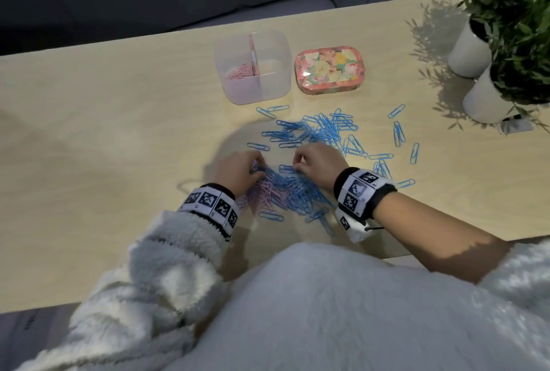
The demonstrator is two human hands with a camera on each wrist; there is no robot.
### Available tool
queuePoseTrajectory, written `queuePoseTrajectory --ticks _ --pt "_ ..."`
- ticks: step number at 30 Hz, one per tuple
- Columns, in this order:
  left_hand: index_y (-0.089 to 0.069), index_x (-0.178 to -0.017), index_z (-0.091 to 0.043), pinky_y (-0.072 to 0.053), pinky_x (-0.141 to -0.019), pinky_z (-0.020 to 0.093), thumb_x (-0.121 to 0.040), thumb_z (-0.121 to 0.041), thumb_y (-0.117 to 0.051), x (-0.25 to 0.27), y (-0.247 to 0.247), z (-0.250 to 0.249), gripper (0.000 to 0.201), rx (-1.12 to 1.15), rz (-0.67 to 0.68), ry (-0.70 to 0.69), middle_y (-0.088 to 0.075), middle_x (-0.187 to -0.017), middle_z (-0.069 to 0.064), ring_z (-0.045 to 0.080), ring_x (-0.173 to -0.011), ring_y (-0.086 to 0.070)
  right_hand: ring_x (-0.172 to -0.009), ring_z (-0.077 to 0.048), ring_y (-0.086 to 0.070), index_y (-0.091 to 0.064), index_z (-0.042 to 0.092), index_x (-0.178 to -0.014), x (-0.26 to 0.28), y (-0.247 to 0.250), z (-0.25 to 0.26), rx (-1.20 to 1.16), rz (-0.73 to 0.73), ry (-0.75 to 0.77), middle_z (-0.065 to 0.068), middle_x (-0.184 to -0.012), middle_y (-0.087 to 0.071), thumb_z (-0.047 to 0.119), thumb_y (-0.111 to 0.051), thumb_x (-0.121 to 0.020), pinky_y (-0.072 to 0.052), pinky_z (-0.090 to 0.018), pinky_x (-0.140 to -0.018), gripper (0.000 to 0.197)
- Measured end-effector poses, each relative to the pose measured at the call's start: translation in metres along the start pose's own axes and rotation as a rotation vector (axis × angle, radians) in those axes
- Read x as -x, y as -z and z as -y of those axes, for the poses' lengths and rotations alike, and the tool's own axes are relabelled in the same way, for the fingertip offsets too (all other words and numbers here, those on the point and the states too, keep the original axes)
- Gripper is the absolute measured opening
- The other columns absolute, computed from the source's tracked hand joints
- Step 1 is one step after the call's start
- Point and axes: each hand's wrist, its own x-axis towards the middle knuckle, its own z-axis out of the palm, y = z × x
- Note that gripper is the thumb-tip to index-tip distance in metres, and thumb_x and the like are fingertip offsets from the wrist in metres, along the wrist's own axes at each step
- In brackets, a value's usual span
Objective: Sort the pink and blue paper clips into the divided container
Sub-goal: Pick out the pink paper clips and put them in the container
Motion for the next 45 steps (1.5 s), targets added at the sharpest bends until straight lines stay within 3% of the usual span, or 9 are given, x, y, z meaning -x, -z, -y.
queuePoseTrajectory --ticks 8,14,20,25,28,33,37,41,45 --pt "-0.064 -0.092 -0.022 -0.035 -0.063 0.026 -0.086 -0.028 -0.058 0.004 0.006 0.006 0.01 0.038 -0.098 0.087 -0.053 -0.074 -0.001 0.019 -0.072 -0.05 -0.033 0.0 -0.038 -0.058 0.011 -0.067 0.005 0.02 -0.025 -0.824 -0.056 -0.237 -0.001 -0.052 -0.047 0.012 -0.063 -0.085 -0.029 -0.011 -0.036 0.019" --pt "-0.065 -0.091 -0.02 -0.038 -0.066 0.028 -0.087 -0.044 -0.054 -0.018 0.008 -0.002 0.026 -0.004 -0.085 0.151 -0.054 -0.082 -0.002 0.022 -0.08 -0.056 -0.037 -0.002 -0.047 -0.059 0.01 -0.084 0.007 0.034 -0.027 -1.297 0.006 -0.357 0.0 -0.055 -0.06 -0.002 -0.046 -0.092 -0.034 -0.013 -0.037 0.019" --pt "-0.066 -0.088 -0.008 -0.045 -0.072 0.032 -0.083 -0.026 -0.062 -0.033 -0.001 -0.021 0.019 -0.045 0.011 0.186 -0.068 -0.093 0.008 0.028 -0.088 -0.062 -0.039 -0.009 -0.038 -0.052 0.013 -0.068 0.003 0.024 -0.015 -1.275 0.096 -0.5 0.0 -0.061 -0.044 0.015 -0.04 -0.088 -0.025 -0.012 -0.035 0.024" --pt "-0.063 -0.09 0.002 -0.047 -0.075 0.037 -0.085 -0.013 -0.053 -0.037 -0.011 -0.02 0.019 0.074 0.079 0.18 -0.067 -0.094 0.019 0.033 -0.088 -0.061 -0.058 -0.013 -0.047 -0.056 0.017 -0.075 0.004 -0.004 -0.001 -0.481 -0.007 -0.155 0.003 -0.067 -0.051 0.028 -0.068 -0.08 -0.037 -0.025 -0.055 0.017" --pt "-0.05 -0.059 -0.005 -0.036 -0.055 0.031 -0.081 -0.006 -0.047 -0.037 -0.007 -0.012 0.022 0.133 0.11 0.153 -0.048 -0.061 0.015 0.027 -0.057 -0.045 -0.081 -0.021 -0.055 -0.056 0.02 -0.084 -0.003 -0.007 -0.004 -0.207 -0.016 -0.141 0.0 -0.086 -0.061 0.024 -0.065 -0.078 -0.037 -0.028 -0.068 0.011" --pt "-0.032 -0.055 -0.018 -0.023 -0.046 0.028 -0.082 -0.003 -0.044 -0.047 0.032 -0.009 0.033 0.223 0.101 0.121 -0.029 -0.052 0.001 0.016 -0.046 -0.024 -0.08 -0.028 -0.057 -0.055 0.013 -0.077 -0.015 0.023 -0.025 -0.228 -0.159 -0.207 -0.011 -0.083 -0.064 0.016 -0.05 -0.086 -0.043 -0.033 -0.07 0.01" --pt "-0.044 -0.066 -0.014 -0.036 -0.062 0.028 -0.086 -0.01 -0.043 -0.076 0.076 -0.011 0.021 0.323 -0.086 0.119 -0.049 -0.071 0.007 0.019 -0.07 -0.044 -0.086 -0.031 -0.056 -0.058 -0.003 -0.087 -0.032 0.057 -0.033 -0.249 -0.142 -0.201 -0.017 -0.093 -0.063 0.013 -0.045 -0.09 -0.045 -0.034 -0.078 0.021" --pt "-0.057 -0.075 -0.004 -0.047 -0.079 0.039 -0.085 -0.009 -0.044 -0.114 0.119 -0.017 0.017 0.235 -0.295 0.141 -0.064 -0.093 0.024 0.035 -0.094 -0.061 -0.064 -0.018 -0.053 -0.054 0.011 -0.077 -0.05 0.084 -0.023 -0.376 -0.045 -0.222 -0.007 -0.078 -0.057 -0.003 -0.04 -0.088 -0.047 -0.026 -0.055 0.022" --pt "-0.061 -0.097 0.011 -0.049 -0.081 0.043 -0.083 -0.005 -0.045 -0.141 0.13 -0.022 0.026 0.067 -0.28 0.229 -0.063 -0.108 0.031 0.044 -0.1 -0.06 -0.052 -0.01 -0.054 -0.056 0.005 -0.088 -0.063 0.096 -0.006 -0.553 -0.028 -0.215 0.001 -0.069 -0.052 -0.013 -0.031 -0.088 -0.043 -0.012 -0.039 0.03"
